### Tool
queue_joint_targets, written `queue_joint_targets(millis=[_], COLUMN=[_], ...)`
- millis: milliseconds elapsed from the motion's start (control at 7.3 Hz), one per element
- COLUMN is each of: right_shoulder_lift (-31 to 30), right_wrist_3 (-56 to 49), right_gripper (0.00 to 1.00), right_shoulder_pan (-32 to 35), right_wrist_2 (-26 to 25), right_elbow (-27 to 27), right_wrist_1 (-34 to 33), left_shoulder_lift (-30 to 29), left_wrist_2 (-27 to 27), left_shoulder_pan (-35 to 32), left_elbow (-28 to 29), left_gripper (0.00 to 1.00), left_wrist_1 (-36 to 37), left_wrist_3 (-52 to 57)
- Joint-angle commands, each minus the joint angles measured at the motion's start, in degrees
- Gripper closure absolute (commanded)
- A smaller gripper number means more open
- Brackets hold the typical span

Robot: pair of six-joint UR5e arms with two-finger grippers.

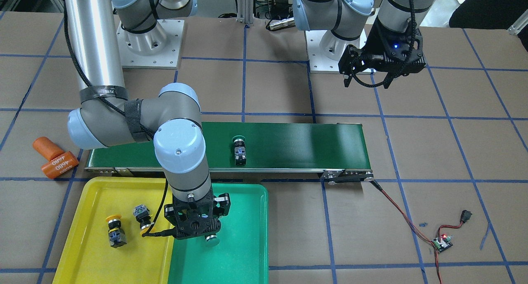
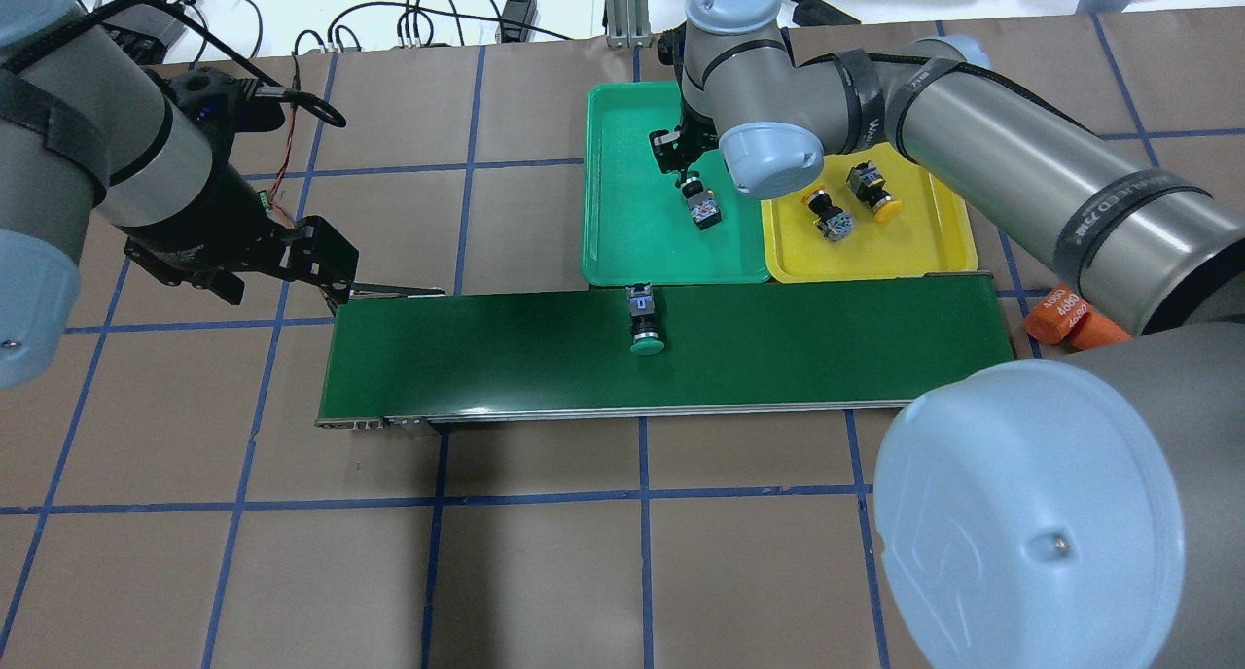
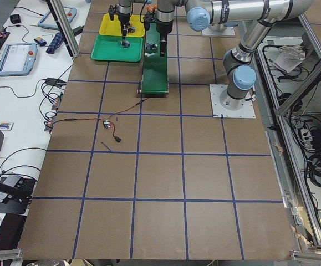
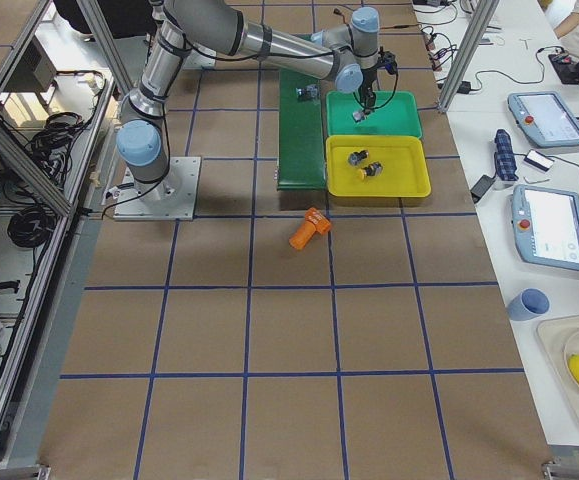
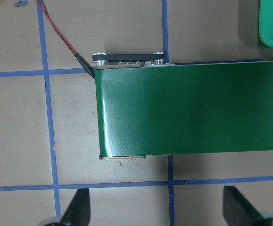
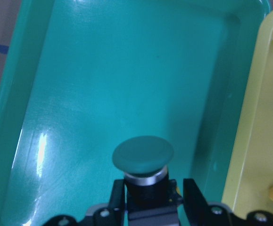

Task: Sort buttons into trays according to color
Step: 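Carry the green button into the green tray and open the right gripper, then return the right gripper to the belt and grasp the second green-capped button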

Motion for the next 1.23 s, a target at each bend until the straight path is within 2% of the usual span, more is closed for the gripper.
queue_joint_targets(millis=[0, 137, 411, 548, 822, 1097], right_shoulder_lift=[-0.36, -1.58, -7.88, -10.71, -15.19, -17.41], right_wrist_3=[1.26, 1.44, 4.24, 4.34, 7.30, 8.03], right_gripper=[0.00, 0.00, 0.00, 0.00, 0.01, 0.03], right_shoulder_pan=[0.06, 0.41, 0.85, 1.02, 1.20, 2.42], right_wrist_2=[-0.04, -0.04, 0.05, 0.13, 1.28, 3.29], right_elbow=[0.33, 0.41, 0.85, 3.55, 11.45, 16.13], right_wrist_1=[0.23, 2.15, 14.49, 16.99, 16.32, 16.05], left_shoulder_lift=[0.02, 0.02, 0.02, 0.11, 0.11, 0.11], left_wrist_2=[0.03, -0.14, -0.23, -0.14, -0.23, -0.41], left_shoulder_pan=[0.00, -0.09, -0.17, -0.18, -0.18, -0.44], left_elbow=[-0.17, 0.00, 0.00, -0.08, -0.08, -0.08], left_gripper=[0.00, 0.00, 0.00, 0.00, 0.00, 0.00], left_wrist_1=[0.44, 0.70, 0.70, 1.05, 1.06, 1.06], left_wrist_3=[0.00, -0.09, -0.09, -0.09, -0.09, -0.09])
